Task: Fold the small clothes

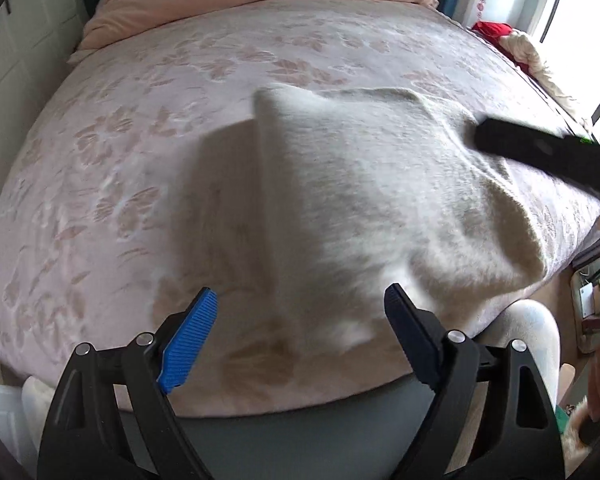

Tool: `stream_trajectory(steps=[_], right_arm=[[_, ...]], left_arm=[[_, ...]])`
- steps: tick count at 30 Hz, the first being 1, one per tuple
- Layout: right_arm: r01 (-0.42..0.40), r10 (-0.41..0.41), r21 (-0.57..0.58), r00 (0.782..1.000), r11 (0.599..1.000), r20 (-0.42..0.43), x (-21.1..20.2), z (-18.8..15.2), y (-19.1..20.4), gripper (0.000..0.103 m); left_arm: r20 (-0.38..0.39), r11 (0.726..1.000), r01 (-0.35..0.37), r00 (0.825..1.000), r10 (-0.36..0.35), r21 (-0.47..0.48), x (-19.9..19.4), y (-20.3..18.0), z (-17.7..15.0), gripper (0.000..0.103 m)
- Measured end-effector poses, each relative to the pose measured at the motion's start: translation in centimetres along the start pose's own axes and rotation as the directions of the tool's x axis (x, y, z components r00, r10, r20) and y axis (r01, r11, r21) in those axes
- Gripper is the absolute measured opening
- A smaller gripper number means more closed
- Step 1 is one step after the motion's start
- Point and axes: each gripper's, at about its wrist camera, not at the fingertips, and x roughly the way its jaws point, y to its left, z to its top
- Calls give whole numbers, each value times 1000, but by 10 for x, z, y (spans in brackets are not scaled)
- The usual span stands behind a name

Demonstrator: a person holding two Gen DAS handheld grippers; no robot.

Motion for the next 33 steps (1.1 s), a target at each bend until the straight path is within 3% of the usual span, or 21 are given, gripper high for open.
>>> stream_trajectory(steps=[3, 4, 5, 9, 11, 13, 14, 15, 18, 21, 22, 25, 27, 29, 33], right_arm=[[6, -9, -29, 993, 1000, -116, 54, -10, 11, 15], [36, -47, -54, 974, 998, -221, 90, -27, 8, 14], [39, -52, -61, 972, 997, -229, 99, -36, 6, 12], [27, -23, 32, 993, 999, -111, 45, -19, 4, 12], [92, -90, 36, 995, 995, -45, 12, -20, -8, 12], [237, -234, 36, 970, 971, -66, 7, -34, -35, 12], [318, -312, 30, 942, 948, -119, 17, -45, -53, 7], [333, -323, 36, 933, 942, -157, 26, -56, -69, 7], [205, -188, 205, 977, 957, -100, -3, -55, -87, 9], [187, -189, 257, 982, 948, -16, -31, -42, -94, 41], [216, -217, 248, 976, 944, -21, -32, -37, -100, 58], [261, -243, 225, 964, 939, -103, -14, -32, -122, 61], [240, -212, 249, 968, 938, -136, -2, -36, -130, 66], [215, -182, 279, 973, 936, -142, 10, -36, -140, 78], [159, -112, 351, 982, 923, -151, 35, -45, -158, 86]], left_arm=[[4, 999, -44, 999, 44, -27, -8, 22, -7, 83], [0, 998, -49, 999, 49, -45, -9, 28, -9, 83], [-6, 997, -49, 999, 49, -68, -9, 35, -10, 83], [6, 993, -61, 998, 62, -103, -14, 50, -9, 83], [7, 993, -48, 999, 49, -107, -13, 49, -9, 83], [8, 995, -27, 1000, 28, -100, -10, 41, -7, 83], [8, 995, -23, 1000, 24, -93, -9, 38, -6, 83], [8, 997, -15, 1000, 15, -81, -7, 31, -5, 83], [11, 999, 12, 1000, -11, -47, -3, 11, 1, 83], [10, 999, 34, 999, -34, -27, 1, -7, 9, 86], [8, 998, 54, 999, -54, -29, 3, -11, 13, 88], [-23, 995, 87, 996, -89, -52, 20, -19, 23, 91], [-61, 991, 98, 993, -104, -89, 37, -21, 31, 91], [-85, 988, 104, 990, -114, -119, 50, -21, 38, 92], [-103, 986, 90, 989, -105, -144, 67, -23, 44, 98]])
